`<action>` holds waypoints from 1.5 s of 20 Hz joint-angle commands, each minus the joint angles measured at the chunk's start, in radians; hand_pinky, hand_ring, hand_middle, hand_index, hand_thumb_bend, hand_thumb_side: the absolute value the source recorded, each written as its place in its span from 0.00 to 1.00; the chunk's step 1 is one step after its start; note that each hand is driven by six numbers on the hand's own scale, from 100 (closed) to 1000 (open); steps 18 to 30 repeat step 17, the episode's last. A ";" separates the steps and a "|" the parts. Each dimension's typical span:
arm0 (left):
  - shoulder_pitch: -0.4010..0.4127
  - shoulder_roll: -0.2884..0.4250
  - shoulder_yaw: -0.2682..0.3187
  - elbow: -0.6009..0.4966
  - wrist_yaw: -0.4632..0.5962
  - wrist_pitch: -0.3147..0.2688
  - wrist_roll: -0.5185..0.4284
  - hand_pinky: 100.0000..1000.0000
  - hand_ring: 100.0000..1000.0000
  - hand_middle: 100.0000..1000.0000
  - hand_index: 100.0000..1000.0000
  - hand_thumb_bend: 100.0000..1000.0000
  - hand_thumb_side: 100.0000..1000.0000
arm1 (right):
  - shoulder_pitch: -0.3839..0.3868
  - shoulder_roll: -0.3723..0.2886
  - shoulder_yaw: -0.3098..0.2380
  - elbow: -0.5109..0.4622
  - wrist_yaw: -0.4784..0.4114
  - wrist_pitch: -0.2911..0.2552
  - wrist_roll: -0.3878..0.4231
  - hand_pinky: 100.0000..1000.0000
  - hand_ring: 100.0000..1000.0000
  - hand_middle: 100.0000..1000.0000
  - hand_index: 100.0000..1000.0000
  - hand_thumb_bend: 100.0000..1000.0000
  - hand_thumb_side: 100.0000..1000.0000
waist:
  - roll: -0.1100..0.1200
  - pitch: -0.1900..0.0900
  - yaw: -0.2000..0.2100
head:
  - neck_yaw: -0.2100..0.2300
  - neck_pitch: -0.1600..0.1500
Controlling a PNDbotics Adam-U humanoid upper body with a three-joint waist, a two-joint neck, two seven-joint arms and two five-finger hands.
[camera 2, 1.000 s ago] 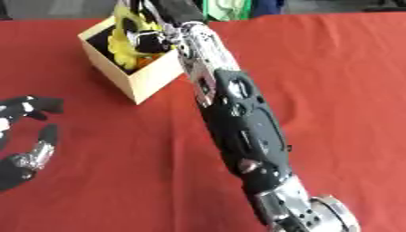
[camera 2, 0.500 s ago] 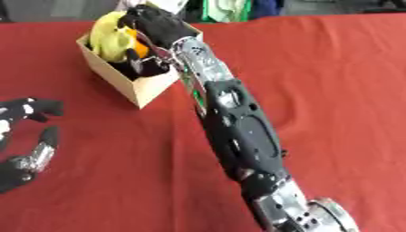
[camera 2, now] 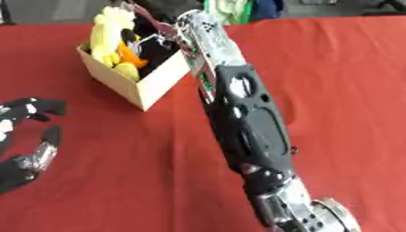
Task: Pick up objects on the table and place them in the box.
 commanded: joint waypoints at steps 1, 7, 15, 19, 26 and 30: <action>-0.004 0.013 0.005 -0.020 0.006 0.000 0.005 0.66 0.73 0.62 0.83 0.00 0.75 | -0.036 -0.025 0.008 -0.075 -0.081 0.037 -0.015 0.85 0.99 0.80 0.88 0.00 0.19 | 0.004 -0.030 -0.001 | 0.006 0.004; 0.001 0.015 0.006 -0.020 0.012 -0.001 0.005 0.66 0.73 0.62 0.83 0.00 0.74 | -0.044 -0.056 0.021 -0.148 -0.210 0.085 0.017 0.86 0.99 0.80 0.88 0.00 0.35 | 0.005 -0.041 -0.007 | 0.009 0.010; 0.014 0.021 0.025 -0.020 0.062 0.002 0.060 0.65 0.72 0.62 0.83 0.00 0.74 | 0.033 -0.228 0.073 -0.400 -0.669 0.145 0.099 0.87 0.98 0.78 0.86 0.00 0.41 | 0.004 -0.050 -0.023 | 0.032 0.030; 0.023 0.020 0.032 -0.020 0.099 0.006 0.090 0.65 0.72 0.62 0.83 0.00 0.76 | 0.077 -0.291 0.080 -0.482 -0.811 0.168 0.093 0.88 0.98 0.77 0.86 0.00 0.41 | 0.005 -0.053 -0.029 | 0.041 0.033; 0.023 0.020 0.032 -0.020 0.099 0.006 0.090 0.65 0.72 0.62 0.83 0.00 0.76 | 0.077 -0.291 0.080 -0.482 -0.811 0.168 0.093 0.88 0.98 0.77 0.86 0.00 0.41 | 0.005 -0.053 -0.029 | 0.041 0.033; 0.023 0.020 0.032 -0.020 0.099 0.006 0.090 0.65 0.72 0.62 0.83 0.00 0.76 | 0.077 -0.291 0.080 -0.482 -0.811 0.168 0.093 0.88 0.98 0.77 0.86 0.00 0.41 | 0.005 -0.053 -0.029 | 0.041 0.033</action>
